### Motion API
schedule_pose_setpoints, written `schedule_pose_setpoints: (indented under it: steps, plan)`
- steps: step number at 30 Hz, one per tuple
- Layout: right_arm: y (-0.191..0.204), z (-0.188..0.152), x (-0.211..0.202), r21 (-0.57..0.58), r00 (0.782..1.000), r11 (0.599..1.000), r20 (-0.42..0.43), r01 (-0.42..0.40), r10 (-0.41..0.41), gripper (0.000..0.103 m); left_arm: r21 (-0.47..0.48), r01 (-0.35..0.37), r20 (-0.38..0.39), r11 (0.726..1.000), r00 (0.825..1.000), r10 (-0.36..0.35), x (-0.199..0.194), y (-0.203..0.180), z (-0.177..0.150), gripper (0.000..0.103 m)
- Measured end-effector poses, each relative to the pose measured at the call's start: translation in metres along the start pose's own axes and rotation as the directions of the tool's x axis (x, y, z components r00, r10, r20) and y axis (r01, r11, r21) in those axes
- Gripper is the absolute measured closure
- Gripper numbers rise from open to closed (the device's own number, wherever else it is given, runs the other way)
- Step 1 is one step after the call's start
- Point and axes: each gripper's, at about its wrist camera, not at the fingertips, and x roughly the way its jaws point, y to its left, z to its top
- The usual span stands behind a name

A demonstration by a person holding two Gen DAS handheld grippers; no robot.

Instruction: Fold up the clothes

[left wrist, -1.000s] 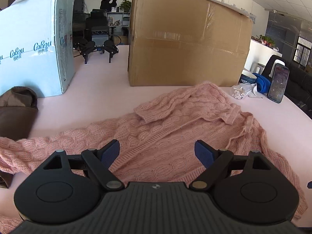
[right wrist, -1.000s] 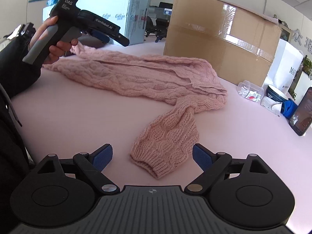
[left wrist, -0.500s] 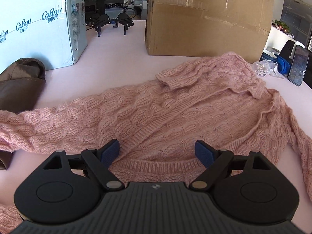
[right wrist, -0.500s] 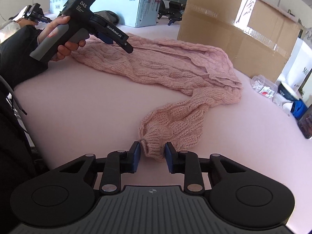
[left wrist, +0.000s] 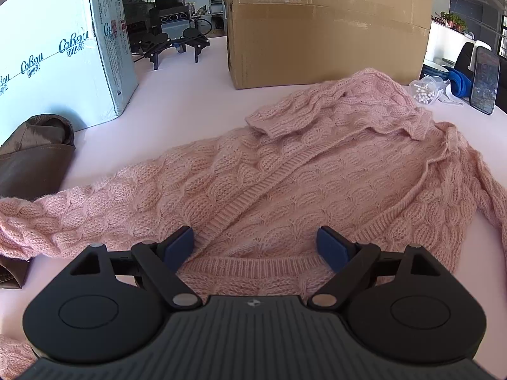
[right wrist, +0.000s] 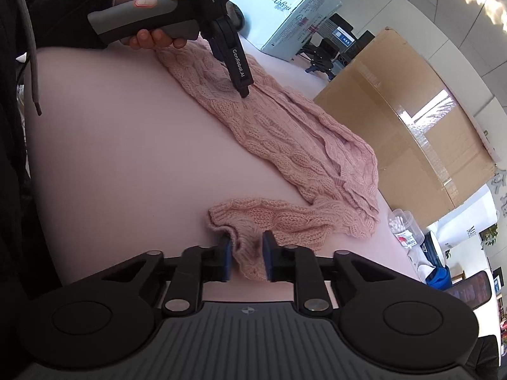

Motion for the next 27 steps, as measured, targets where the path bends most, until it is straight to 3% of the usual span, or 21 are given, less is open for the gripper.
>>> schedule_pose_setpoints:
  steps: [6,14,19,22,24,27]
  plan:
    - [-0.037,0.004,0.014,0.236,0.998,0.97,-0.011,-0.056,0.061,0.097,0.004,0.0,0.0,1.0,1.0,0.0,0.001,-0.001,0.0,0.019]
    - [-0.05,-0.003,0.011,0.376,1.0,0.927,-0.01,0.01,-0.007,0.097,0.003,-0.003,0.003,1.0,1.0,0.003,0.001,-0.003,-0.001,0.018]
    - [-0.074,-0.017,-0.005,0.552,0.998,0.833,0.029,0.026,-0.051,0.097,0.001,-0.002,0.004,1.0,1.0,0.002,0.001,-0.002,-0.001,0.018]
    - [-0.096,-0.036,-0.019,0.717,0.99,0.695,0.061,0.047,-0.131,0.097,-0.001,-0.002,0.004,1.0,1.0,0.002,0.002,-0.002,-0.001,0.018]
    - [-0.113,-0.058,-0.031,0.833,0.984,0.552,0.065,0.038,-0.166,0.097,-0.003,-0.001,0.004,1.0,1.0,0.001,0.002,-0.001,-0.001,0.018]
    - [-0.128,-0.09,-0.045,0.922,0.984,0.387,0.058,0.012,-0.167,0.097,-0.005,0.0,0.004,1.0,1.0,0.0,0.002,0.0,-0.001,0.018]
